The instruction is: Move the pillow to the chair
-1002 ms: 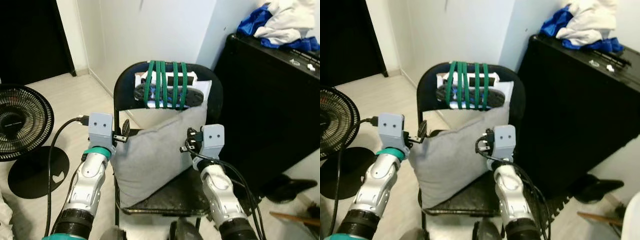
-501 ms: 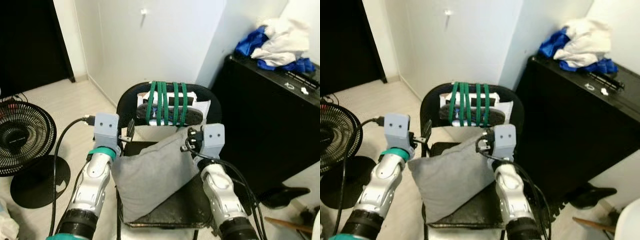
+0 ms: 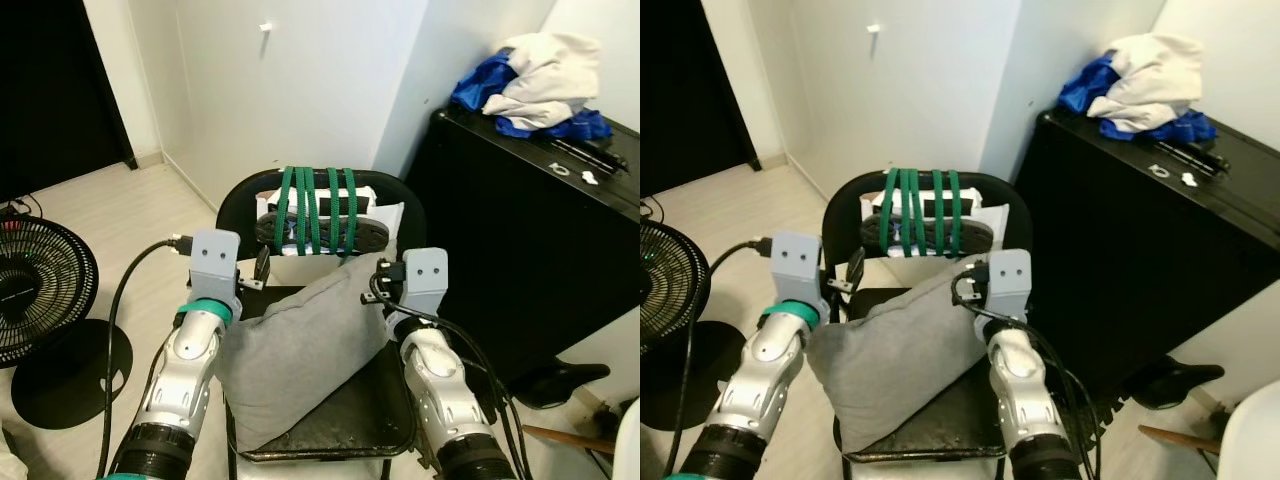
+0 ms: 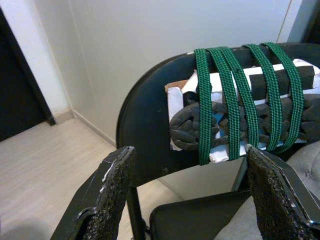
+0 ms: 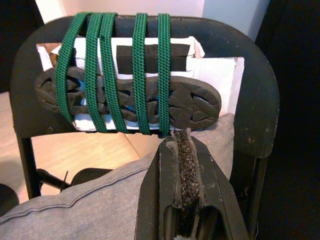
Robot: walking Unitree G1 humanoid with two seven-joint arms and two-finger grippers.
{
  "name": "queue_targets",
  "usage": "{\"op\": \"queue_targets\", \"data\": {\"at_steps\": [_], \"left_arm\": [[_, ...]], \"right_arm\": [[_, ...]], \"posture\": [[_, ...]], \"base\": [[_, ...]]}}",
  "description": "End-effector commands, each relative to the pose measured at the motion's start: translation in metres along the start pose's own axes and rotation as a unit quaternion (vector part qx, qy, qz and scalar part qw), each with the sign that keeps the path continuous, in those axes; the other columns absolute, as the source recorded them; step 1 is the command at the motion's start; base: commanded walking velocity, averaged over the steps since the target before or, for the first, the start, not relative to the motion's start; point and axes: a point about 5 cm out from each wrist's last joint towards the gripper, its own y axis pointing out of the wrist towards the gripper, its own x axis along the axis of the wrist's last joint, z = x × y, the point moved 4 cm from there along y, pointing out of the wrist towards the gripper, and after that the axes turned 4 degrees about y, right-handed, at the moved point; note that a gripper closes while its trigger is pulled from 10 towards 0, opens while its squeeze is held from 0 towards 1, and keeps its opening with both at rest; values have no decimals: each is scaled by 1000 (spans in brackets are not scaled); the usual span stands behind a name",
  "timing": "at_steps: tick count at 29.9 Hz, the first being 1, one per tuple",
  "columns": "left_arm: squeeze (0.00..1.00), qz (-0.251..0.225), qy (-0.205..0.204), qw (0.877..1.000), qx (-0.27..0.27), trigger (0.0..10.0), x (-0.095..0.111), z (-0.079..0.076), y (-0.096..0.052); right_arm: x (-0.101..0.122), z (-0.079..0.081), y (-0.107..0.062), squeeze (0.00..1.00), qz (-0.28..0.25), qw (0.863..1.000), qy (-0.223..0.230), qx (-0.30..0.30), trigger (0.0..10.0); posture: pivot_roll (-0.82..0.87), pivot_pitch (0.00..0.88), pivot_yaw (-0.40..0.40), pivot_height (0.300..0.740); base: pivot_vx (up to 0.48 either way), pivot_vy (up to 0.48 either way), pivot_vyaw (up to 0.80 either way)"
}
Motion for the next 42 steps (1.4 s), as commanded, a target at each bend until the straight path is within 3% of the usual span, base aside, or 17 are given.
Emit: {"op": "queue_targets", "data": {"at_steps": [1, 28, 42], "left_arm": [[0, 7, -2, 1000, 4, 10000, -3, 2, -4], [0, 22, -18, 1000, 0, 10000, -5, 0, -5], [0, 25, -23, 999, -6, 10000, -5, -3, -6]], "right_arm": [[-6, -3, -3, 0, 11, 1000, 4, -10, 10000], [-14, -11, -6, 0, 34, 999, 0, -35, 10000], [-14, -9, -6, 0, 37, 999, 3, -32, 10000]], "posture": [[48, 20, -16, 740], [34, 19, -21, 740], [35, 2, -26, 740]], "base": [[0, 0, 0], [0, 0, 0], [0, -456, 0]]}}
